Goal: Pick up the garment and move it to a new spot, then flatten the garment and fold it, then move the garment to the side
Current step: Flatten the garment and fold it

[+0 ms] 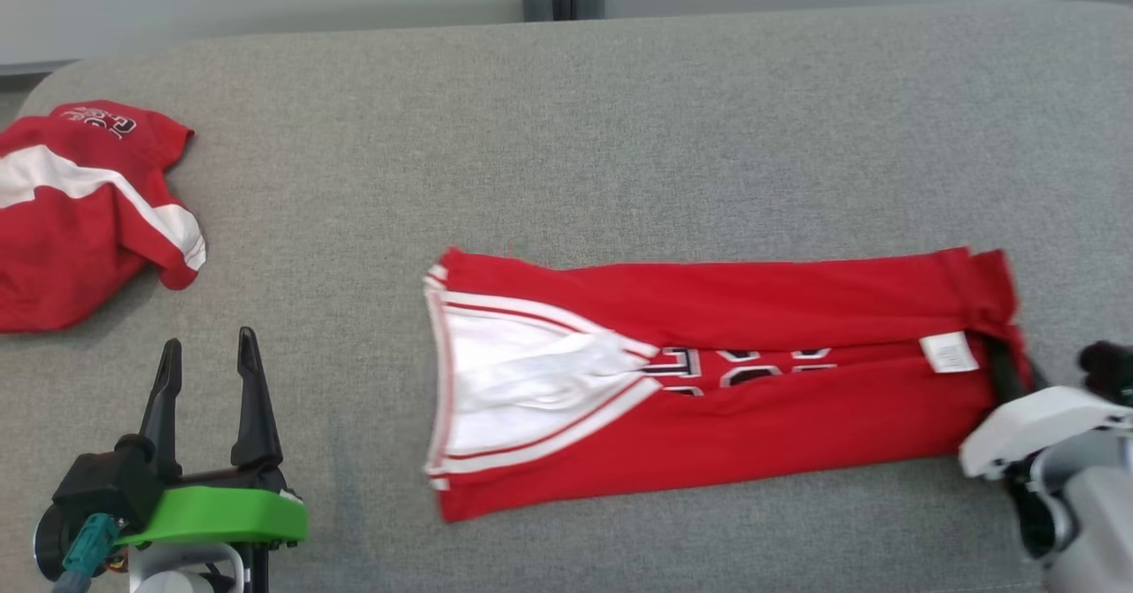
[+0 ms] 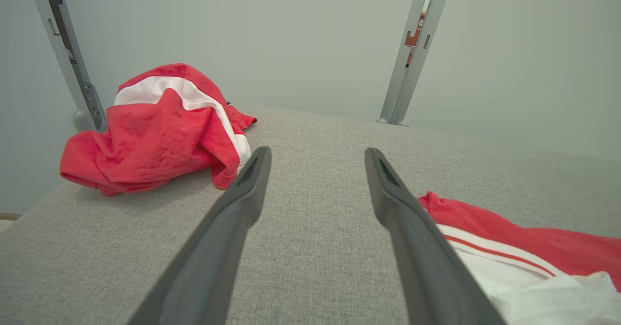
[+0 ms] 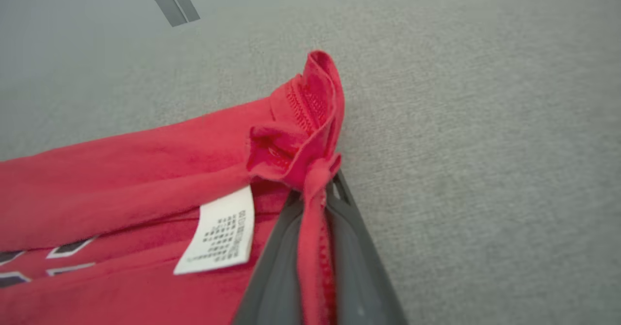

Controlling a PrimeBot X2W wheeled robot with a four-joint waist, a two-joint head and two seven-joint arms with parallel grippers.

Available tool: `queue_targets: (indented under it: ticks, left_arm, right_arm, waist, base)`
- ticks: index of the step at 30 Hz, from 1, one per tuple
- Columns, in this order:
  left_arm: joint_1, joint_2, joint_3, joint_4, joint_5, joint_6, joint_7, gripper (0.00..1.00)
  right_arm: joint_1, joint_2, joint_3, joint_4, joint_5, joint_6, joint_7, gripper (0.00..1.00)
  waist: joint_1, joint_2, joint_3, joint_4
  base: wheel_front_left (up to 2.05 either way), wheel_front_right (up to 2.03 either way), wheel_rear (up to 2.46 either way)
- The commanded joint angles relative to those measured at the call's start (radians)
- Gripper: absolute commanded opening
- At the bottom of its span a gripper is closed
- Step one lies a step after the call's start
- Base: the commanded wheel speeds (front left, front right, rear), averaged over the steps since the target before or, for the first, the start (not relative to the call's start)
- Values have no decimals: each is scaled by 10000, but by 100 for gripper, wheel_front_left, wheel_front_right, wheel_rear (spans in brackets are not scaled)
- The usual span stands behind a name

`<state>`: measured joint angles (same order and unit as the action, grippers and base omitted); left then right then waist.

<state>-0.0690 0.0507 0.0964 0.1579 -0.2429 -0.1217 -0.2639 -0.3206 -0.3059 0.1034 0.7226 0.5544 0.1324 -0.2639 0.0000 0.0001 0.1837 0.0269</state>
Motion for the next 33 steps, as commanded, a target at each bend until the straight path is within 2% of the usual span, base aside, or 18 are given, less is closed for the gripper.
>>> queue_targets:
  ticks: [1, 6, 13, 25, 33]
  left_arm:
    - [182, 6, 61, 14, 96, -13, -1, 100]
    - [338, 7, 163, 60, 129, -23, -1, 100]
    - [540, 7, 82, -65, 4, 92, -1, 100]
    - [379, 8, -129, 162, -132, 117, -1, 100]
    - [164, 9, -428, 223, -237, 151, -1, 100]
  right_arm:
    - [121, -220, -250, -48, 25, -28, 0, 0]
    - [413, -840, -961, -338, -161, -27, -2, 0]
    - [595, -732, -804, -1181, -598, -24, -3, 0]
    - [519, 718, 1247, -2728, -863, -21, 157, 0]
    - [88, 1682, 2436, -2734, -794, -21, 293, 0]
  waist:
    - [0, -1, -199, -15]
    - [0, -1, -507, -27]
    - [0, -1, -742, -88]
    - [0, -1, -826, 261]
    - [0, -1, -689, 736]
  base:
    - [0, 0, 0]
    - [0, 0, 0]
    - [0, 0, 0]
    - [0, 0, 0]
    - [0, 0, 0]
